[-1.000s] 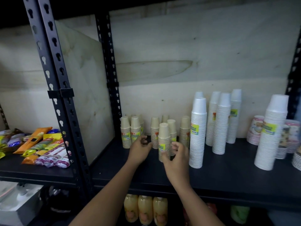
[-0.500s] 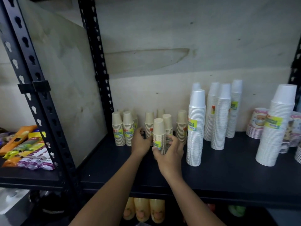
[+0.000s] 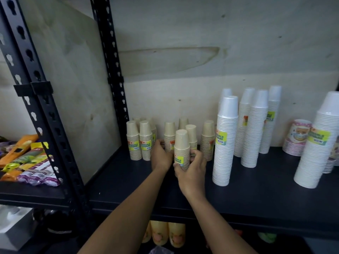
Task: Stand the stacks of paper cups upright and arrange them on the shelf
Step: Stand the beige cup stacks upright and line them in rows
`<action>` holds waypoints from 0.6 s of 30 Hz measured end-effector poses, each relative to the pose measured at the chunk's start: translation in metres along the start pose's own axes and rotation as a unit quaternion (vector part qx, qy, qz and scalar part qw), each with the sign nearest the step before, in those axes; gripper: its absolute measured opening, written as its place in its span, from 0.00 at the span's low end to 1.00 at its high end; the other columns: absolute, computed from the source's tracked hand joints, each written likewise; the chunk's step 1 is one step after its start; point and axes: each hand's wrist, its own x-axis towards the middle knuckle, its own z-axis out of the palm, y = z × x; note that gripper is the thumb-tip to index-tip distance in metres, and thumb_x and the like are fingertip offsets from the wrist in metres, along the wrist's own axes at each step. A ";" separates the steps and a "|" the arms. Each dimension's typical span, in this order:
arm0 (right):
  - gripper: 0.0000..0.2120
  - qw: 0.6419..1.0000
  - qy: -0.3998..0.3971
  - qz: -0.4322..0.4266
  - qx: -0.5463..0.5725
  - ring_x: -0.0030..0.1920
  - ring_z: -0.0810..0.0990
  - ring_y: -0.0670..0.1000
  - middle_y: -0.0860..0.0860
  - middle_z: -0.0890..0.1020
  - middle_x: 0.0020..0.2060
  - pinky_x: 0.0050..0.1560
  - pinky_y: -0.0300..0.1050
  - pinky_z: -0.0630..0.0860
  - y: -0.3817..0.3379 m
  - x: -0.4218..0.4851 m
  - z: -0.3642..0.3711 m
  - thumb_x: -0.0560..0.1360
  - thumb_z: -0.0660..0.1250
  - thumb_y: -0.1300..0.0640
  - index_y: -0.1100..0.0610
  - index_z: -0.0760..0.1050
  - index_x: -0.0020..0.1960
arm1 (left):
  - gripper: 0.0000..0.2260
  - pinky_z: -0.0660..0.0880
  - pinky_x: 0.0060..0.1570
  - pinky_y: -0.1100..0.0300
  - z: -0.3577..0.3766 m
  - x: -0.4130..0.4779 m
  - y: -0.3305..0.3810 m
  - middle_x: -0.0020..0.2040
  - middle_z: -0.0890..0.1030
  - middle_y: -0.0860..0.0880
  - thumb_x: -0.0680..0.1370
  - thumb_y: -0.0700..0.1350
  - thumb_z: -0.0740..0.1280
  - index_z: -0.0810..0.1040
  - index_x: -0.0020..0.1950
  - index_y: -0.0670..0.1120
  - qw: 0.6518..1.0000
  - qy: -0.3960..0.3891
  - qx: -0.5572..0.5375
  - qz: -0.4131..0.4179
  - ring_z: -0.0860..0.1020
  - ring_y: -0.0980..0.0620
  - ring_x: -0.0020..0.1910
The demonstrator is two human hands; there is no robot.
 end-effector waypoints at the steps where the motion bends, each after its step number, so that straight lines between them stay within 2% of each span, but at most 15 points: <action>1: 0.31 1.000 0.001 -0.001 0.002 0.59 0.74 0.54 0.52 0.71 0.59 0.60 0.52 0.76 -0.001 -0.001 -0.001 0.68 0.79 0.56 0.51 0.66 0.65 | 0.18 0.77 0.56 0.53 -0.001 -0.001 0.001 0.58 0.82 0.50 0.75 0.46 0.75 0.74 0.62 0.48 1.000 0.001 0.001 0.000 0.79 0.52 0.53; 3: 0.30 1.000 0.005 -0.010 0.013 0.58 0.75 0.53 0.51 0.72 0.58 0.60 0.52 0.76 -0.003 -0.002 -0.003 0.68 0.78 0.56 0.52 0.67 0.65 | 0.20 0.78 0.58 0.51 -0.006 -0.005 0.002 0.58 0.82 0.51 0.75 0.48 0.75 0.74 0.63 0.49 1.000 0.001 -0.010 0.006 0.81 0.51 0.55; 5: 0.30 0.999 0.010 -0.022 0.033 0.57 0.75 0.51 0.51 0.72 0.57 0.59 0.46 0.75 -0.009 -0.005 -0.006 0.69 0.78 0.58 0.54 0.68 0.65 | 0.22 0.79 0.59 0.50 -0.014 -0.010 0.004 0.59 0.82 0.51 0.73 0.50 0.76 0.75 0.64 0.48 1.000 0.006 -0.025 0.019 0.81 0.52 0.57; 7: 0.29 0.998 0.011 -0.024 0.050 0.57 0.75 0.49 0.50 0.72 0.58 0.57 0.40 0.73 -0.016 -0.007 -0.010 0.70 0.78 0.58 0.55 0.68 0.67 | 0.24 0.79 0.59 0.53 -0.025 -0.015 0.005 0.59 0.83 0.52 0.73 0.50 0.77 0.75 0.66 0.48 0.998 0.003 -0.041 0.038 0.81 0.54 0.57; 10: 0.30 0.997 0.005 -0.020 0.074 0.58 0.75 0.48 0.51 0.72 0.60 0.57 0.39 0.72 -0.029 -0.012 -0.010 0.71 0.77 0.57 0.55 0.68 0.68 | 0.24 0.78 0.55 0.61 -0.049 -0.026 0.008 0.55 0.82 0.56 0.73 0.48 0.78 0.75 0.67 0.49 0.995 -0.011 -0.072 0.071 0.81 0.57 0.55; 12: 0.29 0.996 0.001 -0.024 0.087 0.58 0.75 0.49 0.50 0.73 0.60 0.56 0.36 0.70 -0.038 -0.014 -0.005 0.71 0.77 0.57 0.56 0.68 0.68 | 0.24 0.79 0.54 0.62 -0.070 -0.030 0.003 0.55 0.82 0.57 0.73 0.49 0.78 0.75 0.66 0.51 0.994 -0.007 -0.073 0.083 0.81 0.58 0.55; 18: 0.29 0.993 -0.069 -0.009 0.092 0.57 0.77 0.49 0.49 0.74 0.61 0.55 0.47 0.78 -0.053 -0.021 0.028 0.72 0.75 0.54 0.49 0.67 0.68 | 0.25 0.81 0.52 0.57 -0.135 -0.024 -0.027 0.59 0.82 0.50 0.74 0.46 0.77 0.74 0.69 0.49 0.996 0.024 -0.064 0.064 0.82 0.56 0.55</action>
